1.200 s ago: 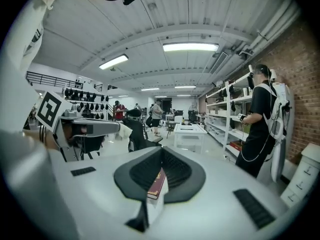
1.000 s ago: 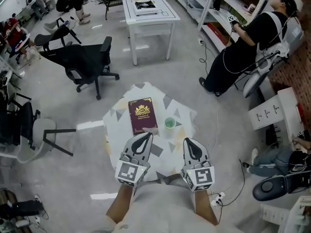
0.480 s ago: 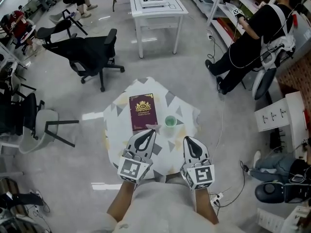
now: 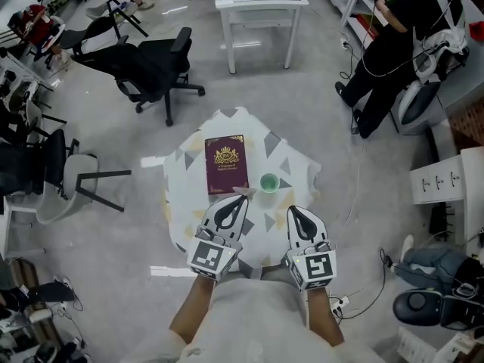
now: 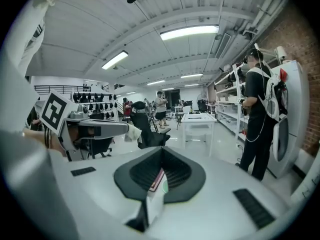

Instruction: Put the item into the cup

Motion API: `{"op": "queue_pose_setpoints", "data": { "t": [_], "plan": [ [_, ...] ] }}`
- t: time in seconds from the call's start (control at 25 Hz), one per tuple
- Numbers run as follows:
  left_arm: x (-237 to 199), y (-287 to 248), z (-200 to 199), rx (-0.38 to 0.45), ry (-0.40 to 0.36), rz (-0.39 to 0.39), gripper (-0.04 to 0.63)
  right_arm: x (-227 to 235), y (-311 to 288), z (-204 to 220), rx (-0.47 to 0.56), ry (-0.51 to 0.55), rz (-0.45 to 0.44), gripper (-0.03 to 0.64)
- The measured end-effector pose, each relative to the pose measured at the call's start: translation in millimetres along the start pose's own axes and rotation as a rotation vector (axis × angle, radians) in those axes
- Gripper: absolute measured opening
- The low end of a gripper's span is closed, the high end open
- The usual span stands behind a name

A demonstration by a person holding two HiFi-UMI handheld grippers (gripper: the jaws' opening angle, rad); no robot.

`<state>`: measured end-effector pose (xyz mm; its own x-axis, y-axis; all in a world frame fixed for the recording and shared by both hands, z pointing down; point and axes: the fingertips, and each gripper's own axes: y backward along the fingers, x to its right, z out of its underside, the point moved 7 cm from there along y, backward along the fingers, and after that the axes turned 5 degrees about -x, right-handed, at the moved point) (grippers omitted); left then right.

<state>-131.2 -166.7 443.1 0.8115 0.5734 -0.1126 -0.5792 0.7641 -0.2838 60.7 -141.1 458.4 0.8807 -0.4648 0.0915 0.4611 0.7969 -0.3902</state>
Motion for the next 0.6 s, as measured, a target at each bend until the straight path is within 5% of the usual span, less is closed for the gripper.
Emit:
{"op": "queue_pose_setpoints", "data": {
  "t": [0.6],
  "plan": [
    [0.6,-48.2,24.3,-0.085,0.024,0.000,0.011,23.3,-33.2,27.2,-0.062,-0.071,-0.033,0.006]
  ]
}}
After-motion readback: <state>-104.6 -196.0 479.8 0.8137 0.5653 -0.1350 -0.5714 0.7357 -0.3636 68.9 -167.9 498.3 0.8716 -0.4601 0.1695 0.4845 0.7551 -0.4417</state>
